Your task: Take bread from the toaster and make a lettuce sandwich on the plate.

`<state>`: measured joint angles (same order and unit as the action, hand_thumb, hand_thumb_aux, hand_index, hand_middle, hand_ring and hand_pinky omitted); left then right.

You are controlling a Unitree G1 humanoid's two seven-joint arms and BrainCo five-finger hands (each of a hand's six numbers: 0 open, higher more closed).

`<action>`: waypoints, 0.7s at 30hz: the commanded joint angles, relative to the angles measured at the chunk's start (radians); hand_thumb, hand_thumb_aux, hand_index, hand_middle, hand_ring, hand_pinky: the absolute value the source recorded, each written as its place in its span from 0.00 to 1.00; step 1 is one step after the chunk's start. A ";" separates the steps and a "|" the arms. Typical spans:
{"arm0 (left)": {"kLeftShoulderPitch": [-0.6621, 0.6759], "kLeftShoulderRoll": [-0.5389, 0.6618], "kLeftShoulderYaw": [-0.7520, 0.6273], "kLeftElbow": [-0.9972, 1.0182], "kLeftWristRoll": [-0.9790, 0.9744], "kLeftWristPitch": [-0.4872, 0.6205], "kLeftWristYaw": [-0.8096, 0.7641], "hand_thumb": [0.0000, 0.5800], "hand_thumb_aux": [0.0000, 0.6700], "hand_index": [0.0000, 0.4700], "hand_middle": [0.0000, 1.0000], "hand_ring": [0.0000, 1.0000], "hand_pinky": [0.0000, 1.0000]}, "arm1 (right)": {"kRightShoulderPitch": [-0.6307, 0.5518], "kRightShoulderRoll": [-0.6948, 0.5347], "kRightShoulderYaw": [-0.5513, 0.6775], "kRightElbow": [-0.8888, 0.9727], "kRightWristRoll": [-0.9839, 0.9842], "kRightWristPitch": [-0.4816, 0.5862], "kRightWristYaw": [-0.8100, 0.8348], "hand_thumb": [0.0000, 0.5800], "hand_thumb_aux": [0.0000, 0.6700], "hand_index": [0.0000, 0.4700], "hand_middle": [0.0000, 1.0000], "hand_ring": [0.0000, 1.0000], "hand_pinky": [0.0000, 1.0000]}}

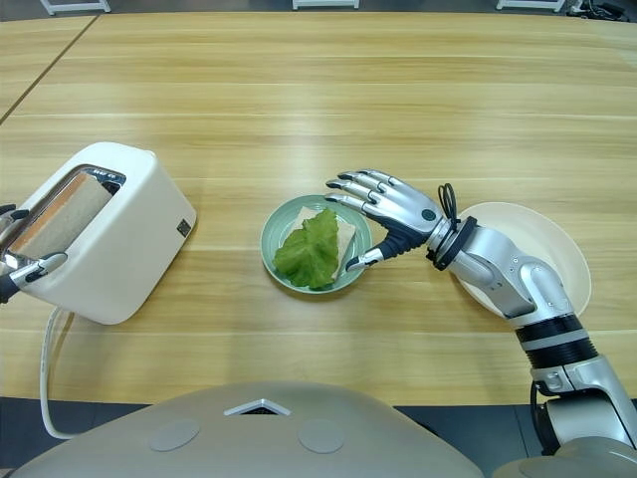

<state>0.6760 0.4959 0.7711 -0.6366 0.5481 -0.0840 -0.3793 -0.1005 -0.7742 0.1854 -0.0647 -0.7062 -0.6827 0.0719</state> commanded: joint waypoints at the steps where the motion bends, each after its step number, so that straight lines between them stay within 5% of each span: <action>1: -0.028 0.015 -0.010 0.010 -0.034 -0.020 0.011 1.00 0.96 0.96 0.00 0.00 0.00 | 0.008 0.003 -0.001 0.002 -0.010 -0.004 0.008 0.00 0.00 0.00 0.00 0.00 0.00; 13: -0.094 0.008 -0.019 0.016 -0.107 -0.083 0.064 1.00 1.00 1.00 0.00 0.00 0.00 | 0.012 0.005 -0.004 0.000 -0.031 -0.005 -0.002 0.00 0.00 0.00 0.00 0.00 0.00; 21: -0.277 0.005 -0.020 0.050 -0.373 -0.071 0.112 1.00 1.00 1.00 0.00 0.00 0.00 | 0.010 0.010 -0.007 0.006 -0.043 -0.001 -0.010 0.00 0.00 0.00 0.00 0.00 0.00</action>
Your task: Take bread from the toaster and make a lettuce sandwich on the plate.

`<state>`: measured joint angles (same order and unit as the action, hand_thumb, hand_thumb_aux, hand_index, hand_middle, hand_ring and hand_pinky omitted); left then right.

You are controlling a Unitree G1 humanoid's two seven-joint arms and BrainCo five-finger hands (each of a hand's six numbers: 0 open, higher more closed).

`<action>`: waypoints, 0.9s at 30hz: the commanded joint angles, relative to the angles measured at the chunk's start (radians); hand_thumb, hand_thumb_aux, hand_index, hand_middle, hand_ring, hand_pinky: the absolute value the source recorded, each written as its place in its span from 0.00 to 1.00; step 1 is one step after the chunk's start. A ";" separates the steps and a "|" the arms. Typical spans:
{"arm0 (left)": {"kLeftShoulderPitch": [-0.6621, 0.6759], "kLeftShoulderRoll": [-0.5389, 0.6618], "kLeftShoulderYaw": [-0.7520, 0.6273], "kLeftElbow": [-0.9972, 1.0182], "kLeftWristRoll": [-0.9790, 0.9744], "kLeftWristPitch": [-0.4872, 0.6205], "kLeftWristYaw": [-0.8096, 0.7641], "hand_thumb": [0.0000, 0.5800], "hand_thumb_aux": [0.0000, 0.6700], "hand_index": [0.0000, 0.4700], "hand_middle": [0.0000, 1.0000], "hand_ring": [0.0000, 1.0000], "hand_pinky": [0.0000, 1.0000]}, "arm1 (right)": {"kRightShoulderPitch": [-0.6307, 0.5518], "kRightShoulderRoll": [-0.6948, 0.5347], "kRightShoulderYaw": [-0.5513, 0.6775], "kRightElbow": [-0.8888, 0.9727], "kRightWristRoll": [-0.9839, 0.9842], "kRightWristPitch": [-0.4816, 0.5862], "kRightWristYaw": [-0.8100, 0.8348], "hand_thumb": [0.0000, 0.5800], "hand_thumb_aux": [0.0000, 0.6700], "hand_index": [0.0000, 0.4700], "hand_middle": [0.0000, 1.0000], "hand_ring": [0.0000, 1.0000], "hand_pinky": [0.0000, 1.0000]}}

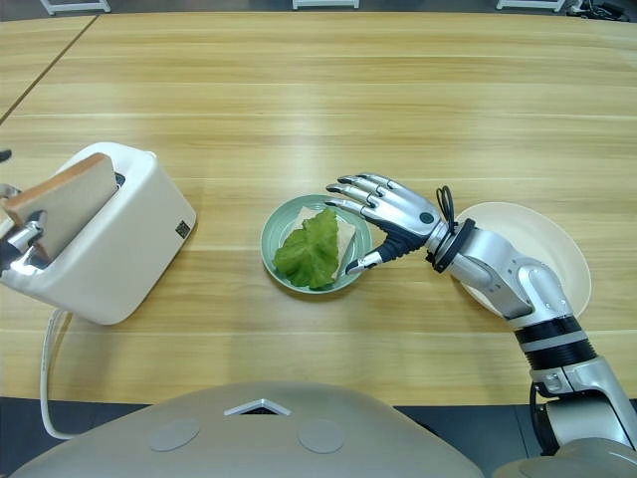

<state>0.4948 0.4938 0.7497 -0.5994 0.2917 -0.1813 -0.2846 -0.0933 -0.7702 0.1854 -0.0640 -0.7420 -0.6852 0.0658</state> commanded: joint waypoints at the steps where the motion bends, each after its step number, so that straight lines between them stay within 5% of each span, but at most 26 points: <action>1: -0.128 0.015 0.006 0.004 -0.149 0.045 0.022 1.00 1.00 1.00 0.00 0.00 0.00 | 0.001 0.006 -0.009 0.007 -0.009 0.003 -0.007 0.00 0.00 0.00 0.00 0.00 0.00; 11: -0.310 0.035 -0.128 -0.088 -0.207 0.179 0.034 1.00 1.00 1.00 0.00 0.00 0.00 | -0.027 0.016 -0.008 0.016 -0.022 0.013 -0.024 0.00 0.00 0.00 0.00 0.00 0.00; 19: -0.494 -0.032 -0.551 -0.079 0.009 0.239 0.075 1.00 1.00 1.00 0.00 0.00 0.00 | -0.066 0.021 -0.026 0.044 -0.027 0.039 -0.050 0.00 0.00 0.00 0.00 0.00 0.00; 27: -0.594 -0.075 -0.923 0.165 0.409 0.090 0.193 1.00 1.00 1.00 0.00 0.00 0.00 | -0.072 0.016 -0.113 0.095 0.033 0.140 -0.052 0.00 0.00 0.00 0.00 0.00 0.00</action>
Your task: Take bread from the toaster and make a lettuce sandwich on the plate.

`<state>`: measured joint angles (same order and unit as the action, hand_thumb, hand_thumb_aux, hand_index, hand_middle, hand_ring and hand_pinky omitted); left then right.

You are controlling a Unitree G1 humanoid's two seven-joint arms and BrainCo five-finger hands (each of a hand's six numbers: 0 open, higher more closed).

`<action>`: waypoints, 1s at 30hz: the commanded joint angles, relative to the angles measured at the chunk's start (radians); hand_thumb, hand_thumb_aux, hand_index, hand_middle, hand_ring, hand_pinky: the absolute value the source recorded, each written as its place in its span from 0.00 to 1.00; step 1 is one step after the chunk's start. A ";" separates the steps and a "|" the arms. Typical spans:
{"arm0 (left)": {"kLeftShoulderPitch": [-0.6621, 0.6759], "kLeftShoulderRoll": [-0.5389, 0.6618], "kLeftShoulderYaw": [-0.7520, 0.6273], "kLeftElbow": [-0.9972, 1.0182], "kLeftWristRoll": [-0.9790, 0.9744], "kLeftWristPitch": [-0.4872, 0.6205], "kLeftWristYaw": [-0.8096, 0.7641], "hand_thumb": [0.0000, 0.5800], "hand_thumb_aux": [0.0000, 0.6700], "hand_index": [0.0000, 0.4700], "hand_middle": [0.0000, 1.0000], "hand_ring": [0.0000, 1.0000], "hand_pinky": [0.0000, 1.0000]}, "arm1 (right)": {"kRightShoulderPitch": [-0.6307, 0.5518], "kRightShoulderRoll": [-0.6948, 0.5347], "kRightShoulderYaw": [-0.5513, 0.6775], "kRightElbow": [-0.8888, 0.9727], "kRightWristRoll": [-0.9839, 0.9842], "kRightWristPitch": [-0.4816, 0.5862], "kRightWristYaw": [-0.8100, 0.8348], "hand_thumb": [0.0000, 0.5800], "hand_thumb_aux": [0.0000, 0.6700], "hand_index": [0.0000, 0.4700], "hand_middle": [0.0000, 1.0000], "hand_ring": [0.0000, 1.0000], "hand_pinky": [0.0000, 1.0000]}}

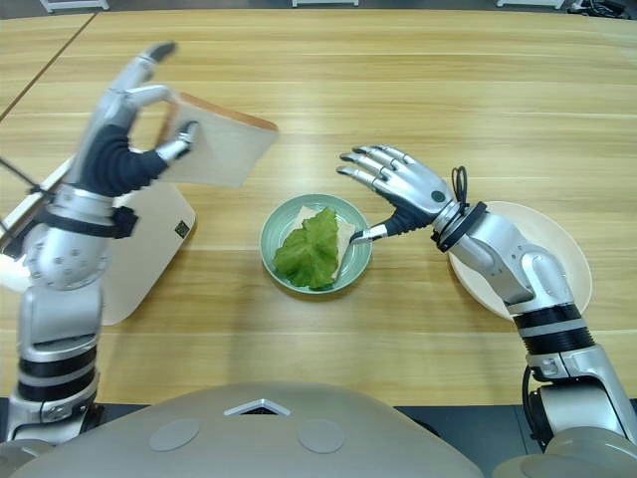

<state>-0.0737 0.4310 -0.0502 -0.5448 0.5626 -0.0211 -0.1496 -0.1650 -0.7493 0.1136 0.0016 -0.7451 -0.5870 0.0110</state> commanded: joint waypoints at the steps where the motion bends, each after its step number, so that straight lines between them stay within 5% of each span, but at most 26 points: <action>1: -0.029 -0.022 -0.162 0.148 0.182 -0.096 0.088 1.00 1.00 1.00 0.00 0.00 0.00 | 0.000 -0.006 -0.053 0.039 0.048 0.054 0.004 0.00 0.00 0.00 0.00 0.00 0.00; 8: -0.123 -0.043 -0.401 0.358 0.524 -0.232 0.288 1.00 1.00 1.00 0.00 0.00 0.00 | 0.003 -0.007 -0.071 0.057 0.080 0.072 0.011 0.00 0.00 0.00 0.00 0.00 0.00; 15: -0.126 -0.051 -0.552 0.498 0.702 -0.251 0.392 1.00 1.00 1.00 0.00 0.00 0.00 | 0.016 -0.001 -0.060 0.051 0.079 0.069 0.015 0.00 0.00 0.00 0.00 0.00 0.00; 26: 0.029 -0.024 -0.546 0.461 0.607 -0.206 0.317 1.00 1.00 1.00 0.00 0.00 0.00 | 0.033 -0.005 -0.052 0.033 0.080 0.059 0.027 0.00 0.00 0.00 0.00 0.00 0.00; 28: 0.048 -0.020 -0.527 0.457 0.572 -0.201 0.312 0.99 0.89 0.89 0.00 0.00 0.00 | 0.032 -0.006 -0.051 0.033 0.082 0.056 0.030 0.00 0.00 0.00 0.00 0.00 0.00; 29: 0.052 -0.015 -0.520 0.450 0.563 -0.206 0.318 1.00 1.00 1.00 0.00 0.00 0.00 | 0.032 -0.006 -0.051 0.033 0.082 0.055 0.031 0.00 0.00 0.00 0.00 0.00 0.00; 30: 0.051 -0.007 -0.514 0.438 0.565 -0.213 0.327 1.00 1.00 1.00 0.00 0.00 0.00 | 0.032 -0.006 -0.051 0.033 0.082 0.054 0.032 0.00 0.00 0.00 0.00 0.00 0.00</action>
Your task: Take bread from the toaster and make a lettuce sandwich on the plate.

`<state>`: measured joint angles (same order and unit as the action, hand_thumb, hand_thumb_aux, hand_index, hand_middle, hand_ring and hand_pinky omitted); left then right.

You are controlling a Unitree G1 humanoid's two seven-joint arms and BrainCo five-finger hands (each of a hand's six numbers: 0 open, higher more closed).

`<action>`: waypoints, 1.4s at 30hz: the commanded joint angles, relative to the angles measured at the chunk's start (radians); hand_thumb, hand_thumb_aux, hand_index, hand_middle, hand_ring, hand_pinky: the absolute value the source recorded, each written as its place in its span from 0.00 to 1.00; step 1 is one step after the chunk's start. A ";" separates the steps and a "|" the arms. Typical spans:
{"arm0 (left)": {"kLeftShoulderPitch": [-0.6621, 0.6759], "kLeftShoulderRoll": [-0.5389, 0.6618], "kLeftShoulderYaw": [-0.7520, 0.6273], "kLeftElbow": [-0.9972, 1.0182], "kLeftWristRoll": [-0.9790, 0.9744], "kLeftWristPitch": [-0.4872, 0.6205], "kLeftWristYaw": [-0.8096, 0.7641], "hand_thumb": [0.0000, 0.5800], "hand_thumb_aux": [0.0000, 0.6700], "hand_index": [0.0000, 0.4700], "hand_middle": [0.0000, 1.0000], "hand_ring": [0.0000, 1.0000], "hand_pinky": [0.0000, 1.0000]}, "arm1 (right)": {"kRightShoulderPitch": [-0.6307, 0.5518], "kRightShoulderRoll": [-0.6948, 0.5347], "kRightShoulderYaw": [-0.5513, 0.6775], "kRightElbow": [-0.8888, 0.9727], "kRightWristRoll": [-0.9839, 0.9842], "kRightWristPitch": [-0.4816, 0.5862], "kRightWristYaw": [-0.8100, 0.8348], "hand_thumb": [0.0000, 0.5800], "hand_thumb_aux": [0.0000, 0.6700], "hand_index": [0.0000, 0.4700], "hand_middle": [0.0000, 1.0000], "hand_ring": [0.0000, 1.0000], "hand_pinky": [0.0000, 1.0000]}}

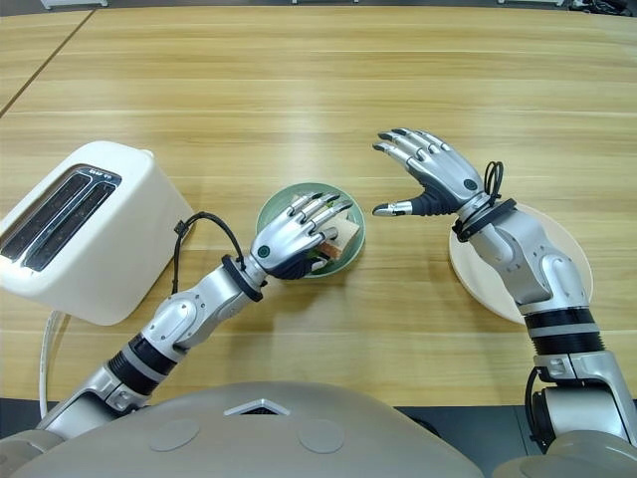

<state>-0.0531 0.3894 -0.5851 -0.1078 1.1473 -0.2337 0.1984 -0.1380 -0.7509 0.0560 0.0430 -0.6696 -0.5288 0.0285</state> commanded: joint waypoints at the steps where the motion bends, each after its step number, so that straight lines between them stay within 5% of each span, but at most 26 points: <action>1: 0.024 0.043 0.029 -0.014 -0.015 -0.003 -0.014 1.00 1.00 1.00 0.00 0.00 0.00 | 0.005 -0.004 0.007 -0.008 0.006 -0.004 0.014 0.00 0.00 0.00 0.00 0.00 0.00; 12: -0.119 0.045 0.218 -0.112 -0.165 -0.031 -0.003 1.00 1.00 1.00 0.00 0.00 0.00 | -0.012 0.001 0.020 0.007 0.000 -0.013 0.005 0.00 0.00 0.00 0.00 0.00 0.00; 26: -0.250 0.046 0.246 -0.002 -0.137 -0.067 0.066 1.00 1.00 1.00 0.00 0.00 0.00 | -0.025 0.012 0.037 0.009 -0.004 -0.018 0.007 0.00 0.00 0.00 0.00 0.00 0.00; 42: -0.159 0.028 -0.020 0.252 0.054 -0.083 0.137 1.00 1.00 1.00 0.00 0.00 0.00 | -0.023 0.015 0.051 -0.004 -0.005 -0.018 0.013 0.00 0.00 0.00 0.00 0.00 0.00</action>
<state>-0.2294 0.4111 -0.5846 0.0972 1.1949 -0.3288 0.3665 -0.1560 -0.7382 0.1048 0.0451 -0.6705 -0.5486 0.0303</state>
